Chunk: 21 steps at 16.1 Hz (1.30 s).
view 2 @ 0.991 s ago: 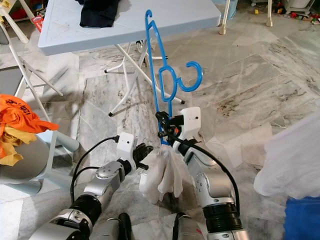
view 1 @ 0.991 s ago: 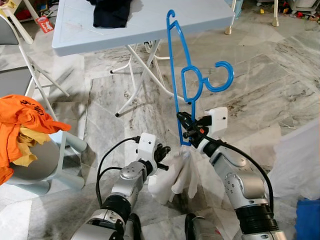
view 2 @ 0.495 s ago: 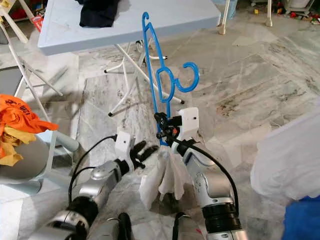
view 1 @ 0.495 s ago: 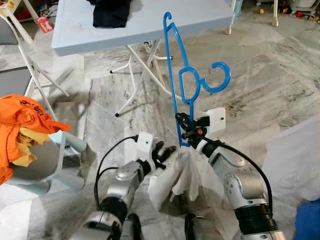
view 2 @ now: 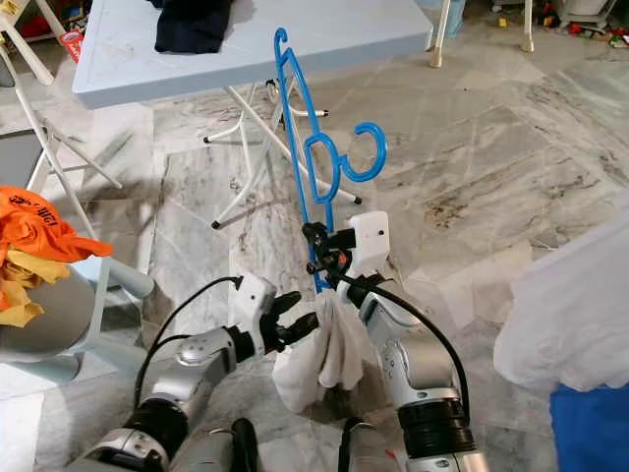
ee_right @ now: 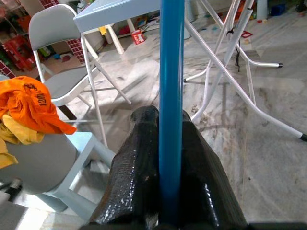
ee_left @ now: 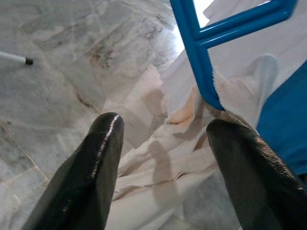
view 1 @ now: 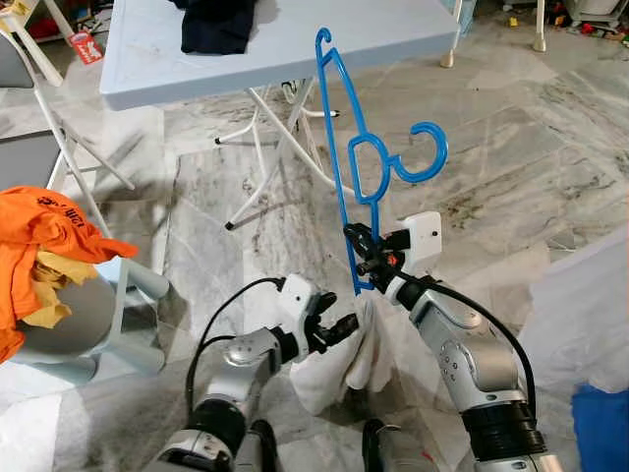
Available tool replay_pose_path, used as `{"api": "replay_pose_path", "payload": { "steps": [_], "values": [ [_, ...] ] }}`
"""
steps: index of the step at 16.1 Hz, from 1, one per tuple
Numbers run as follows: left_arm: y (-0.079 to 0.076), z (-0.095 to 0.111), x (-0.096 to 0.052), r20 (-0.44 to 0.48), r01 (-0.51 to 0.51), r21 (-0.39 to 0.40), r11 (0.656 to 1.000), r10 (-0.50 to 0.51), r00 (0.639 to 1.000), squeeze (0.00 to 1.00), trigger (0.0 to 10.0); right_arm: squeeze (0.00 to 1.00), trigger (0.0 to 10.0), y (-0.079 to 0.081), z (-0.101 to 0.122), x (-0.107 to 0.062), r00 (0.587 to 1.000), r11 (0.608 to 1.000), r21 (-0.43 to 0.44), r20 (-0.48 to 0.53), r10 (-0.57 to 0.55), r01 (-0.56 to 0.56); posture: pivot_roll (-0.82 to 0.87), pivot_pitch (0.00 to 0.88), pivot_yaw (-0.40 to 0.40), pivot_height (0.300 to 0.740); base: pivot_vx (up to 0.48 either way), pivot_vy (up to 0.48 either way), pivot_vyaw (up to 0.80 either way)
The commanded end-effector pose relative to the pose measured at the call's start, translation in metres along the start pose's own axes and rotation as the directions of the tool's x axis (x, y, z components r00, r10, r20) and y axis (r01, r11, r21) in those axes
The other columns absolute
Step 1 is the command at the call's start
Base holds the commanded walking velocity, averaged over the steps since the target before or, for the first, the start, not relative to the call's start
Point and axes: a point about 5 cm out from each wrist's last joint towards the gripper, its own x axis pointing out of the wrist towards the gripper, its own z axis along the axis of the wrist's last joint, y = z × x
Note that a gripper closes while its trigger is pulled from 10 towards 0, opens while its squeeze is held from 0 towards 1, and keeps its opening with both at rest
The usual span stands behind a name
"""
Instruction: Hang hanger
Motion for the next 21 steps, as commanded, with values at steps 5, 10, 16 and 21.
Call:
{"api": "replay_pose_path", "payload": {
  "steps": [5,10,16,21],
  "values": [
    [0.000,-0.012,-0.013,-0.071,0.068,0.106,0.992,-0.061,0.996,1.00,10.0,0.00,10.0,0.005,0.002,0.002,1.000,1.000,-0.024,0.009,0.020,-0.020,-0.13,0.235,0.033,0.740,0.000,0.000,0.00],
    [-0.011,-0.021,-0.005,-0.108,0.081,0.145,0.986,-0.066,0.992,1.00,10.0,0.00,10.0,0.012,0.010,0.006,0.999,0.999,-0.011,0.027,0.045,-0.045,-0.14,0.236,0.027,0.740,0.000,0.000,0.00],
    [-0.008,-0.009,0.017,-0.088,-0.099,0.290,0.952,0.130,0.988,0.00,6.2,0.00,10.0,0.023,0.029,-0.004,0.995,0.995,-0.006,-0.009,0.098,-0.098,-0.19,0.235,0.019,0.740,0.000,0.000,0.00],
    [0.000,-0.005,0.015,-0.060,-0.170,0.272,0.947,0.193,0.979,0.00,0.0,0.00,10.0,0.018,0.031,-0.013,0.997,0.997,-0.035,-0.040,0.065,-0.066,-0.20,0.230,0.027,0.740,0.000,0.000,0.00]
  ]
}}
